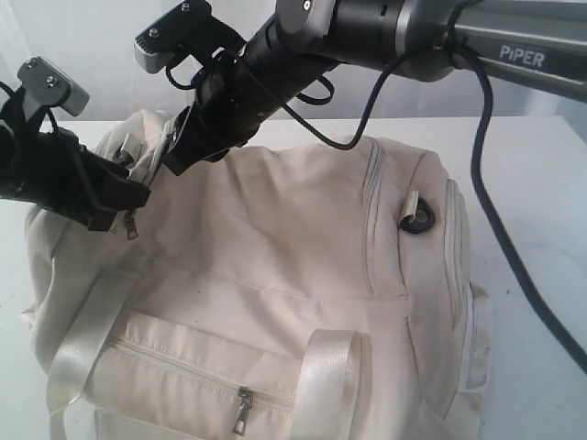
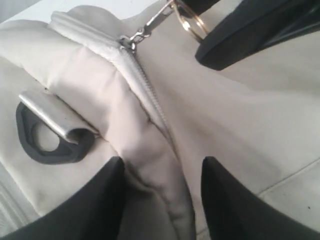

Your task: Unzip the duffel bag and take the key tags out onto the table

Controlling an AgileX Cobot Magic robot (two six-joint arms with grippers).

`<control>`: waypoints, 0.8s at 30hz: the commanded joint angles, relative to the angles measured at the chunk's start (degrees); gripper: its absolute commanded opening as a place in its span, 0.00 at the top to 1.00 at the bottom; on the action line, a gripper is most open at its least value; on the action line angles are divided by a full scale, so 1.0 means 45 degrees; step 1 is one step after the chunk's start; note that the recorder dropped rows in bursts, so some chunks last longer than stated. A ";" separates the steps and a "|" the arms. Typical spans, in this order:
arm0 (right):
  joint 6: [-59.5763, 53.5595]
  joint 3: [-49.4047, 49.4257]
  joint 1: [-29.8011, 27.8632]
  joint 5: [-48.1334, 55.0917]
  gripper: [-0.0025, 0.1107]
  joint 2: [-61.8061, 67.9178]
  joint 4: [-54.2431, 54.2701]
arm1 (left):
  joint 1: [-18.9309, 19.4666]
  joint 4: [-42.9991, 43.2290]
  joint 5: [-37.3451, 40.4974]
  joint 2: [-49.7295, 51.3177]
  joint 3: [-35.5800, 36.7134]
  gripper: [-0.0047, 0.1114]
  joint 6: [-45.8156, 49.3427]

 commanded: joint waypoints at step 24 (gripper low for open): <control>0.0232 -0.0109 -0.0032 -0.2896 0.98 0.0293 -0.0164 | -0.0057 0.8060 0.2409 -0.2221 0.0073 0.96 -0.9625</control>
